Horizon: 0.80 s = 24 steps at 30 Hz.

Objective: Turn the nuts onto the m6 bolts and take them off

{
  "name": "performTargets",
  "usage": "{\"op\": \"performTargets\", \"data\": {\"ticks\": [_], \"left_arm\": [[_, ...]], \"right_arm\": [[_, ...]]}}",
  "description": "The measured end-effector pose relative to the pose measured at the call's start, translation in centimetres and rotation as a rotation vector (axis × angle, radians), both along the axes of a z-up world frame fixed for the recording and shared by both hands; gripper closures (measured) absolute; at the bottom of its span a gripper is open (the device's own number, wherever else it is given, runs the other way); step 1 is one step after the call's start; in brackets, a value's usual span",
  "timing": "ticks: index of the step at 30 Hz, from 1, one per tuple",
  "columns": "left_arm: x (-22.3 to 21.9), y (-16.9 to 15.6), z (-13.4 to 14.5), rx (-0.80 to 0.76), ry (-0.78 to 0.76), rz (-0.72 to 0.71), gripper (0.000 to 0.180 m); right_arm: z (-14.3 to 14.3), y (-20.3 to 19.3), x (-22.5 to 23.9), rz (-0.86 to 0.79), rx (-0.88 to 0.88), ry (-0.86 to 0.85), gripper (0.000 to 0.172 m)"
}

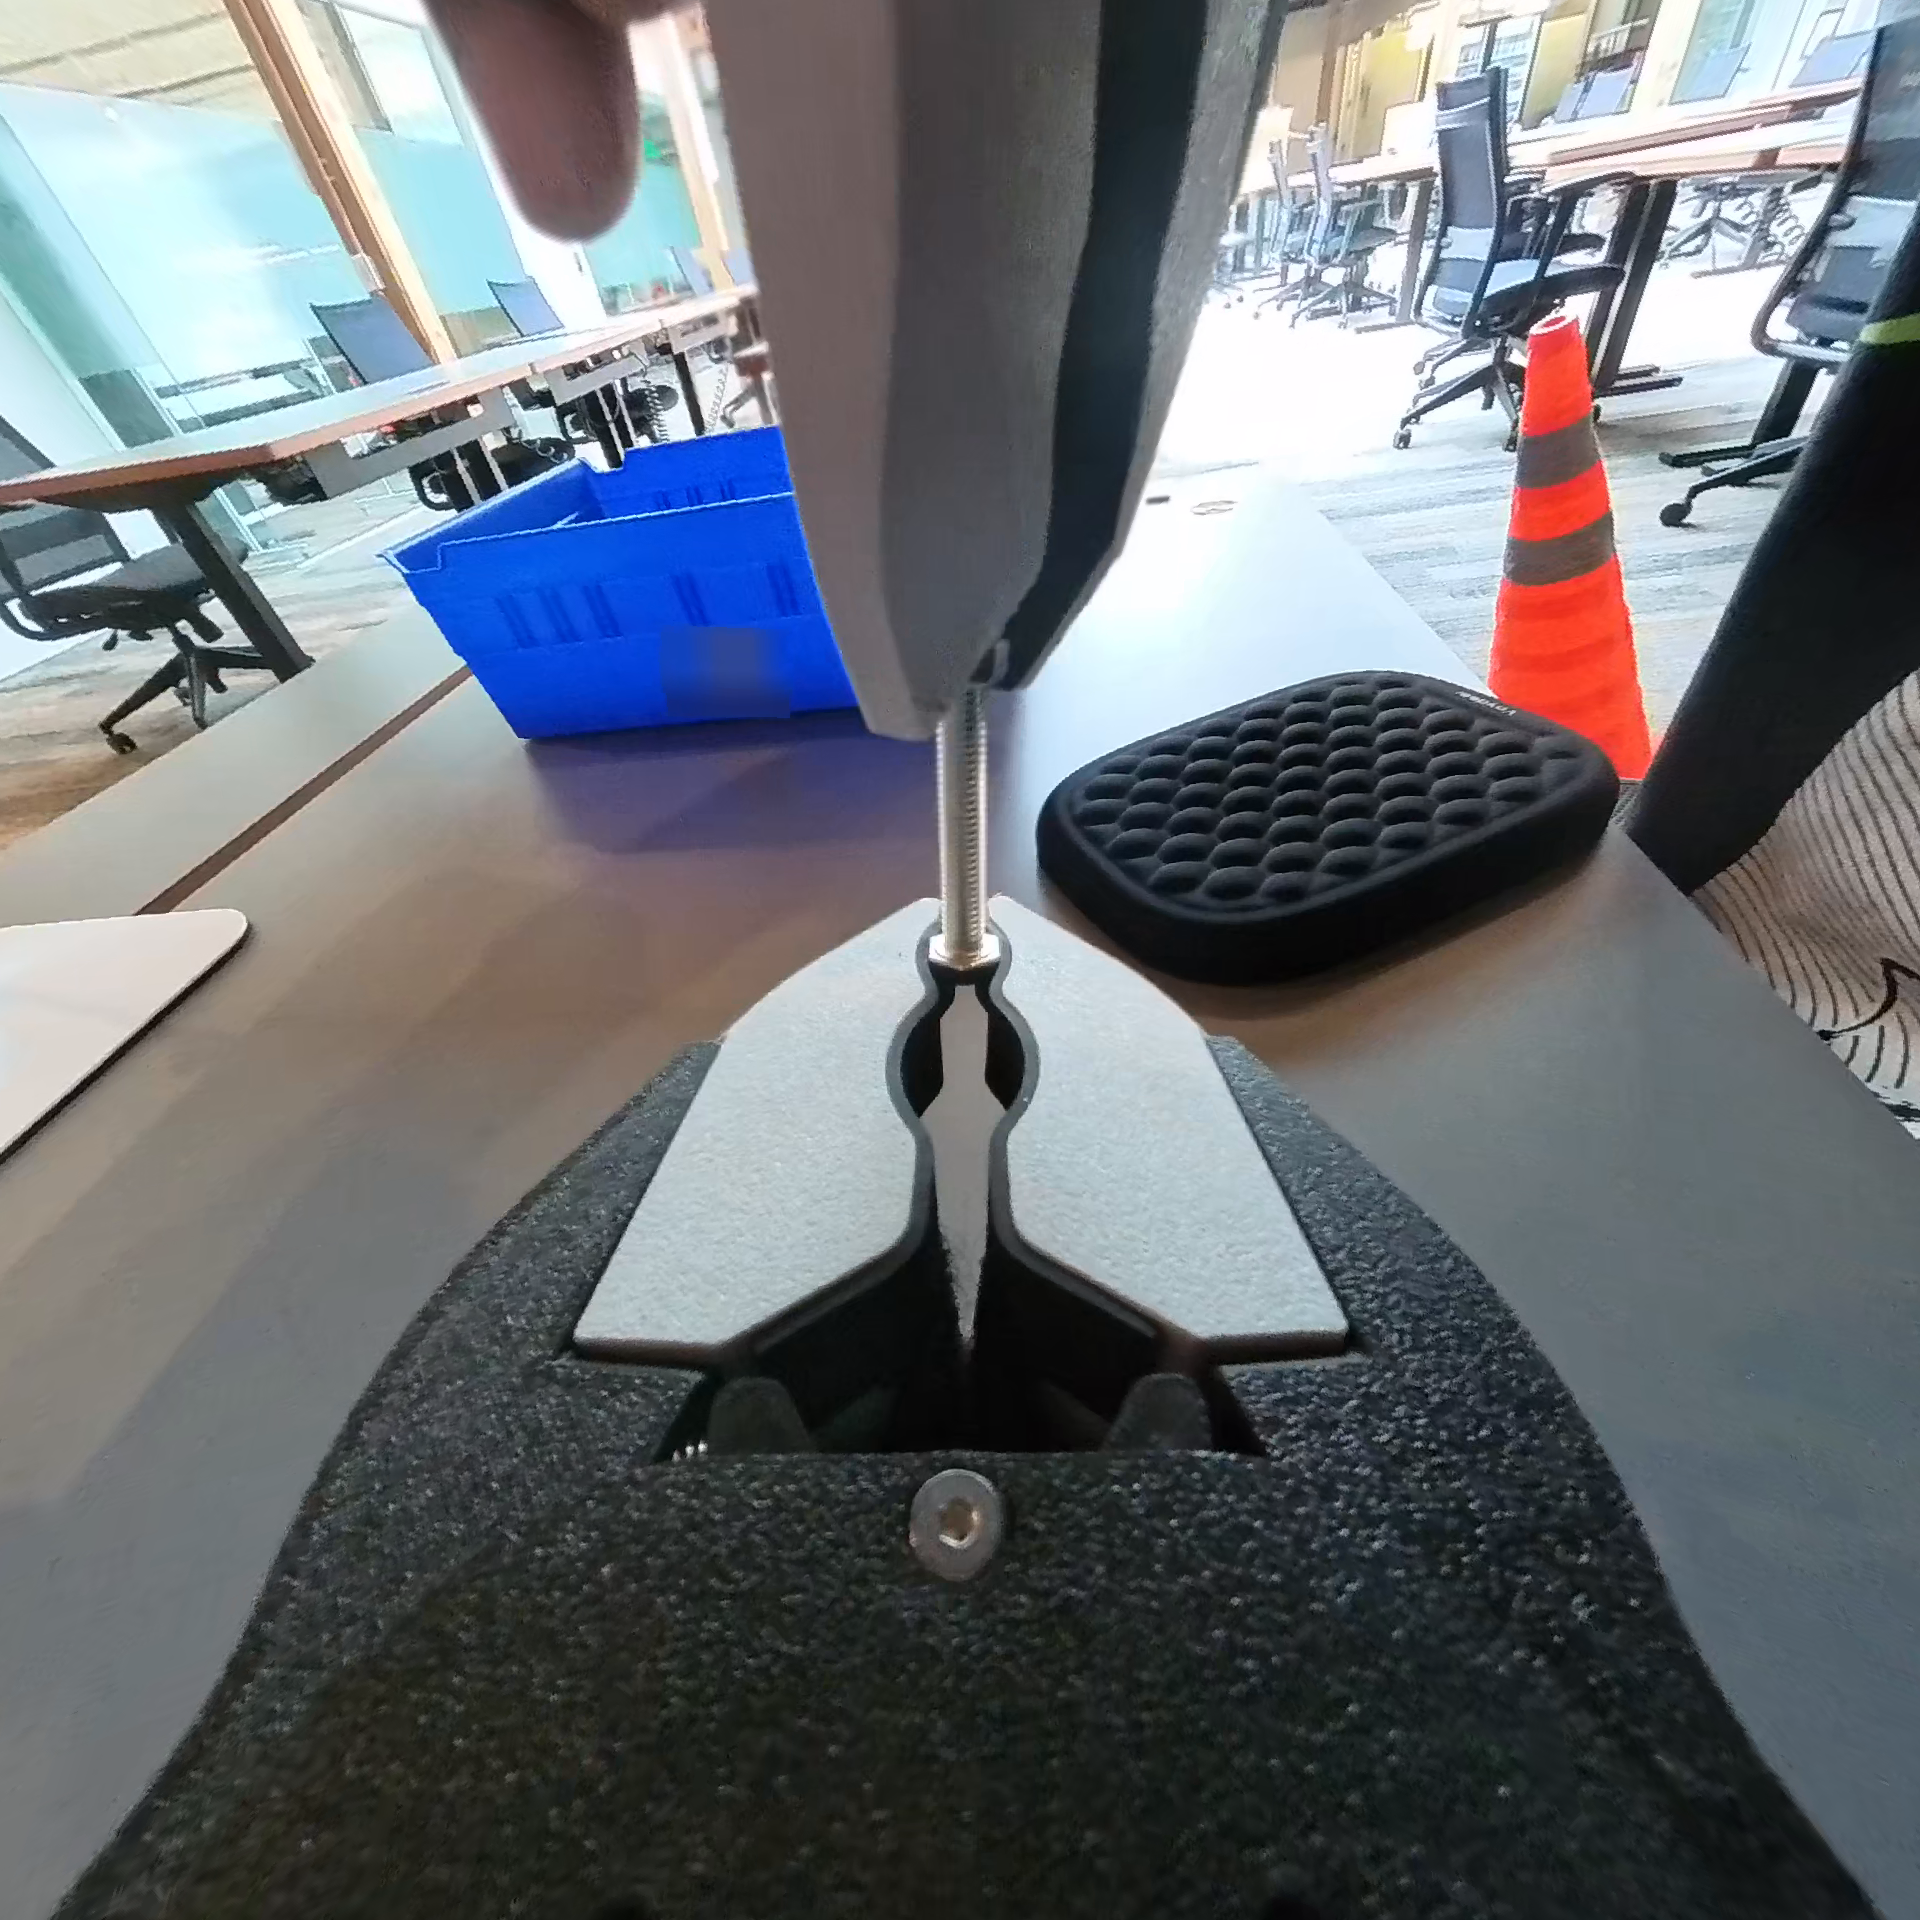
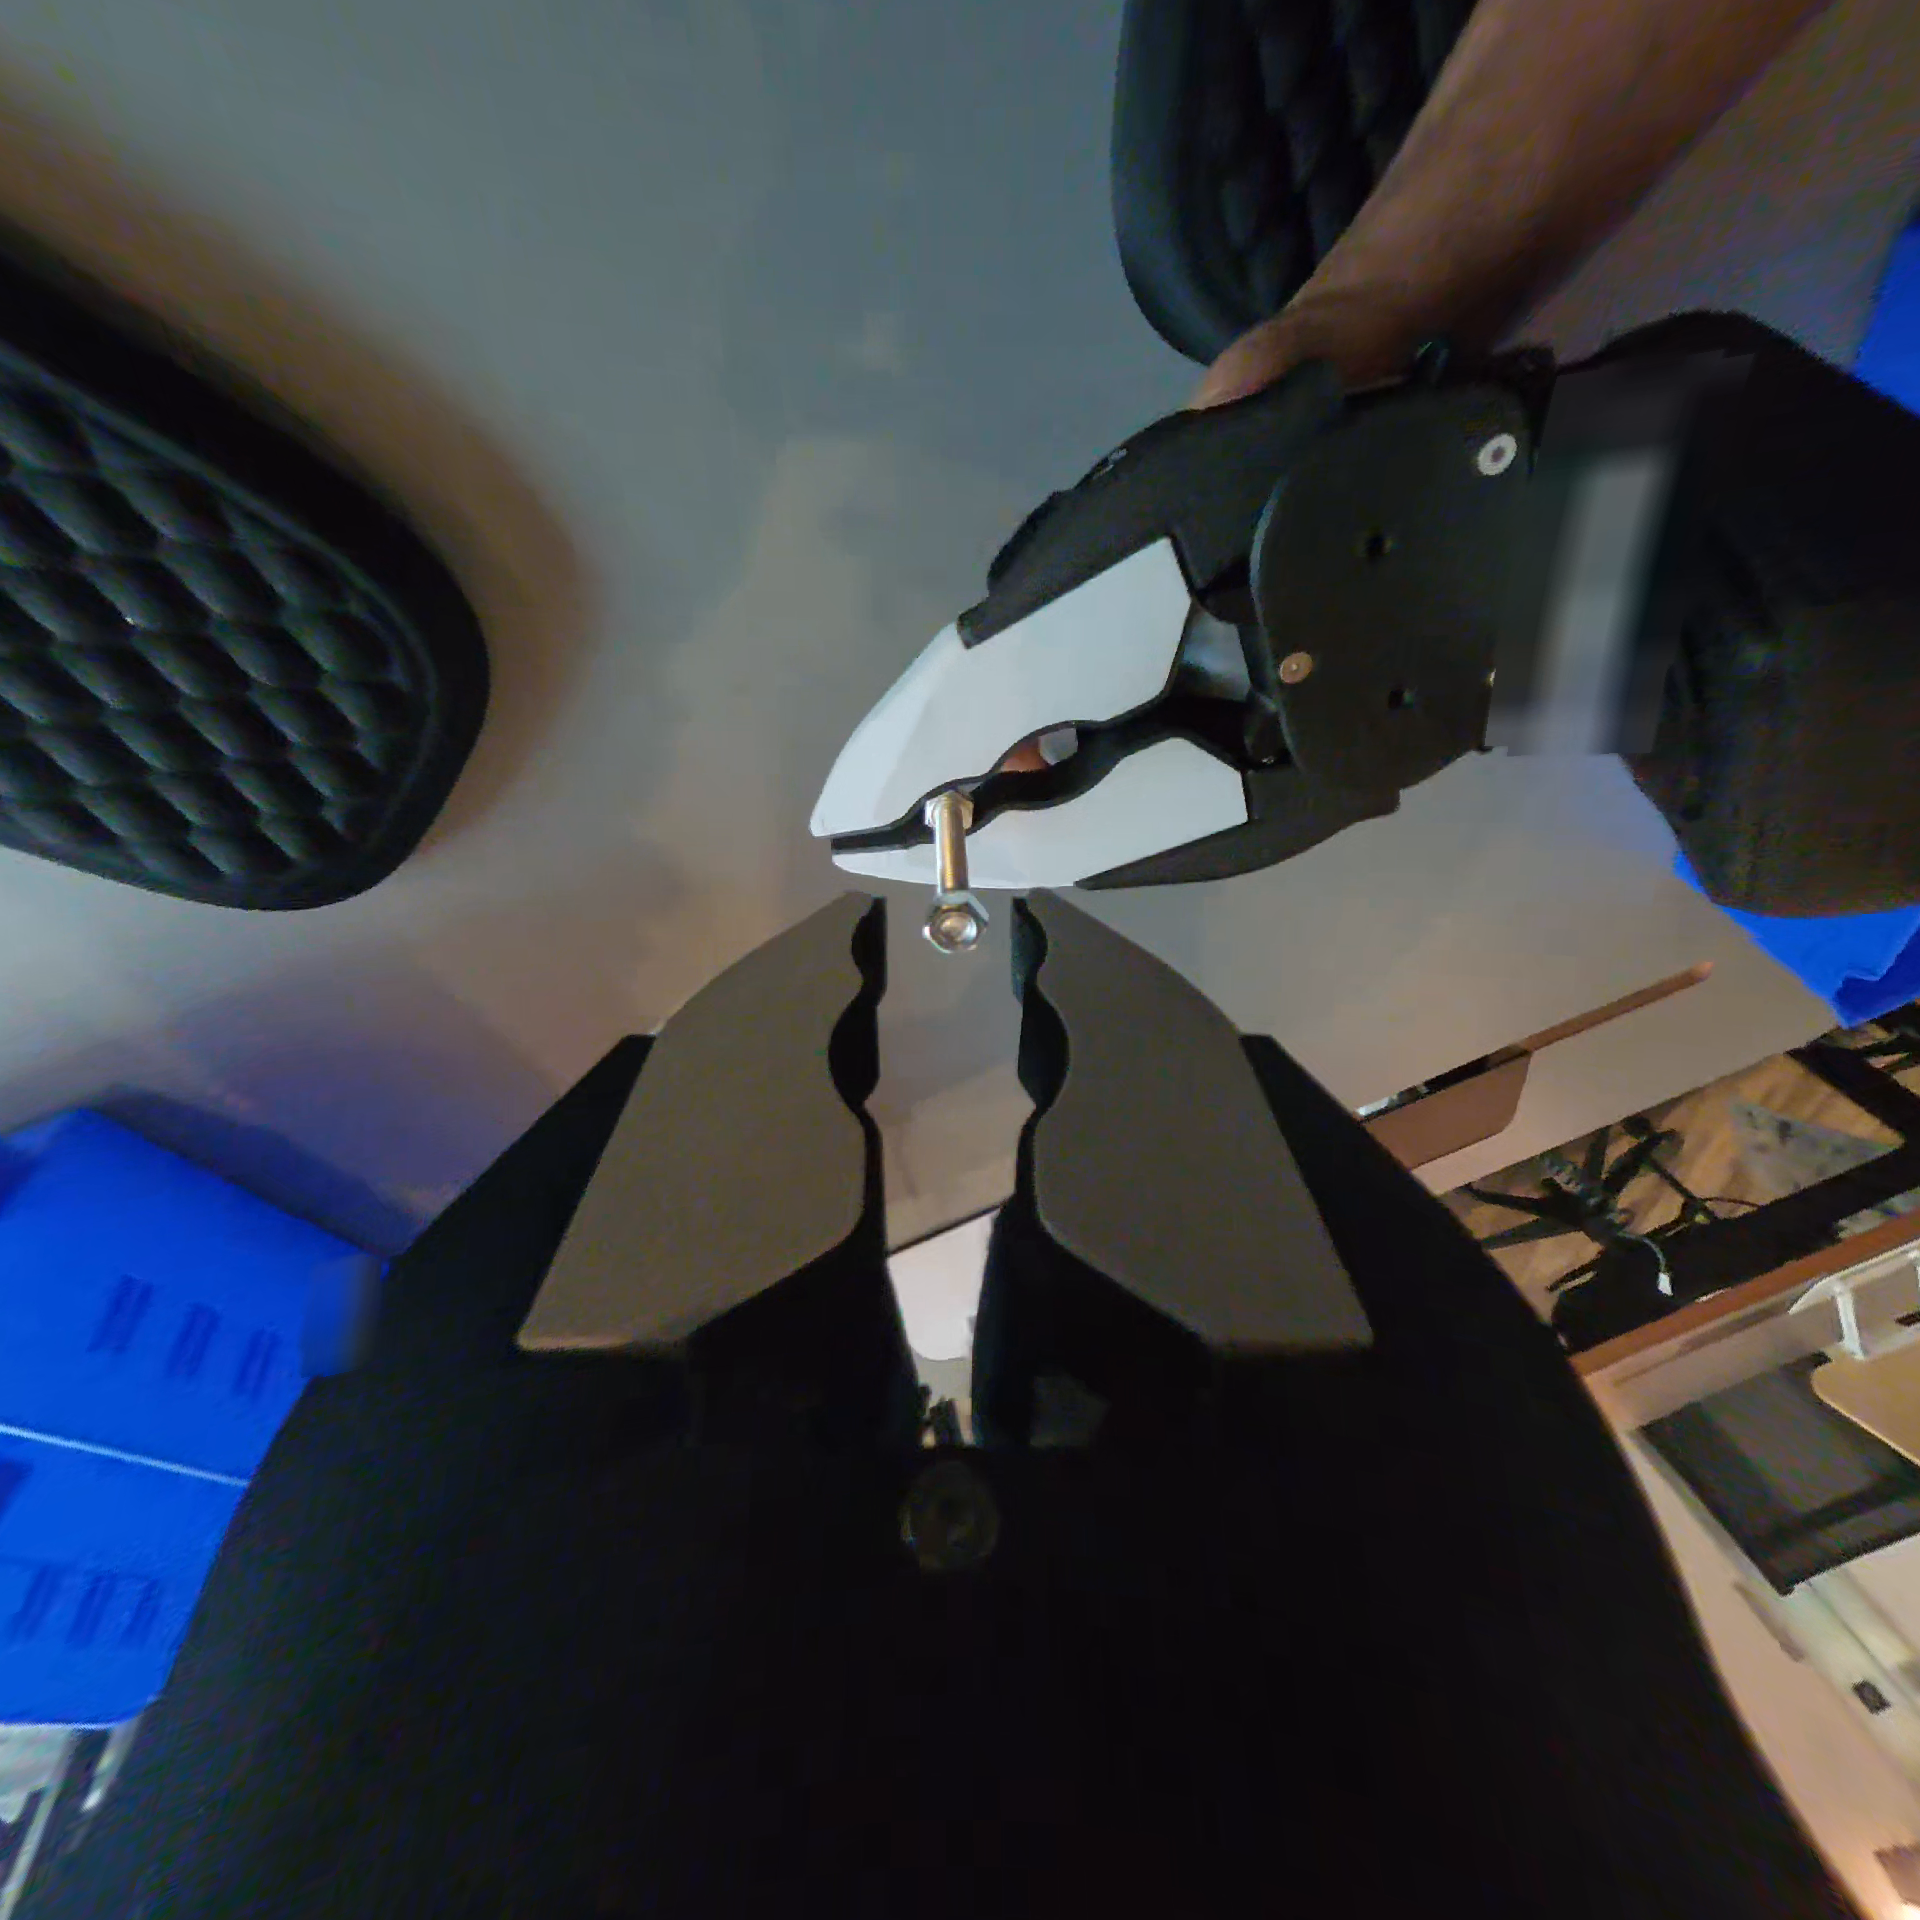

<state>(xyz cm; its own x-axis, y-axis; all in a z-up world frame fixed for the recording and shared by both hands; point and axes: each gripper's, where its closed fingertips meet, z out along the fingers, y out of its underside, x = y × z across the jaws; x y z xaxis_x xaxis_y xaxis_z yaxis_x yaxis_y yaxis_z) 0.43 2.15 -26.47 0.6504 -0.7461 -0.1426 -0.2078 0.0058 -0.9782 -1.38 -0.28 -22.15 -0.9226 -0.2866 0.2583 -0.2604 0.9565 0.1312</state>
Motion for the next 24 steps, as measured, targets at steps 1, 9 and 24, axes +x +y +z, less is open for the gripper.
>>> {"op": "performTargets", "data": {"ticks": [1,9,24], "left_arm": [[0.1,0.0,0.0,-0.002,-0.001,-0.005,0.178],[0.2,-0.2,0.0,0.002,0.005,-0.012,0.178],[-1.5,1.2,-0.1,0.052,0.094,0.16,0.178]], "right_arm": [[-0.1,0.0,0.0,0.011,0.006,0.002,0.153],[-0.3,0.1,-0.2,-0.159,-0.085,0.026,0.161],[-0.6,0.1,-0.8,-1.153,-0.468,0.031,0.116]]}}
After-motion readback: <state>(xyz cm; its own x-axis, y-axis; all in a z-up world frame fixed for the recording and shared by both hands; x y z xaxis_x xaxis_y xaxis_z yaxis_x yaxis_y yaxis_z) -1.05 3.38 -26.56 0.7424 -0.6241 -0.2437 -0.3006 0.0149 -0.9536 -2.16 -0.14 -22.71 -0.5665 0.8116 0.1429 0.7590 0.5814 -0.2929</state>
